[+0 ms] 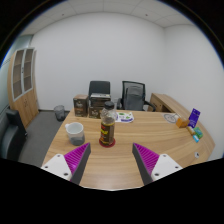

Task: Pour water

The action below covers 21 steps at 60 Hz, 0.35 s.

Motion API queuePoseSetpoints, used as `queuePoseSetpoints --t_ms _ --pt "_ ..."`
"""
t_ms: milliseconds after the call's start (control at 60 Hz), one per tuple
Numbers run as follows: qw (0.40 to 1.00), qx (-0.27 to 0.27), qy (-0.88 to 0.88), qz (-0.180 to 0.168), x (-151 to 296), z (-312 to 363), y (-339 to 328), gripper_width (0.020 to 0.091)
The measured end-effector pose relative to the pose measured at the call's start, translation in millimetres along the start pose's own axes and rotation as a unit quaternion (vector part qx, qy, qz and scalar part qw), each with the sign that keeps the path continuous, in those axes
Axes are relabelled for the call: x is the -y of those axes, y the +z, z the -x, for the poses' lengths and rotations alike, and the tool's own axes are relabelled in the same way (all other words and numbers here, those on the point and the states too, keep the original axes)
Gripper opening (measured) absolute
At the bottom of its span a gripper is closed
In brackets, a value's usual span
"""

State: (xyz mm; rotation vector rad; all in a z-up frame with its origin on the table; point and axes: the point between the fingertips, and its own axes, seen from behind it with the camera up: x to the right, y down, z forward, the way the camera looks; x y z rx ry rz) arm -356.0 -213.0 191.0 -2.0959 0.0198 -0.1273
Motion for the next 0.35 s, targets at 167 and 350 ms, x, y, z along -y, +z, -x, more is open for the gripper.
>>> queuePoseSetpoints --t_ms 167,350 --pt "1.000 -0.011 0.009 0.013 -20 2 -34 0.0860" --pt "1.000 -0.014 0.009 0.004 -17 3 -48 0.0860"
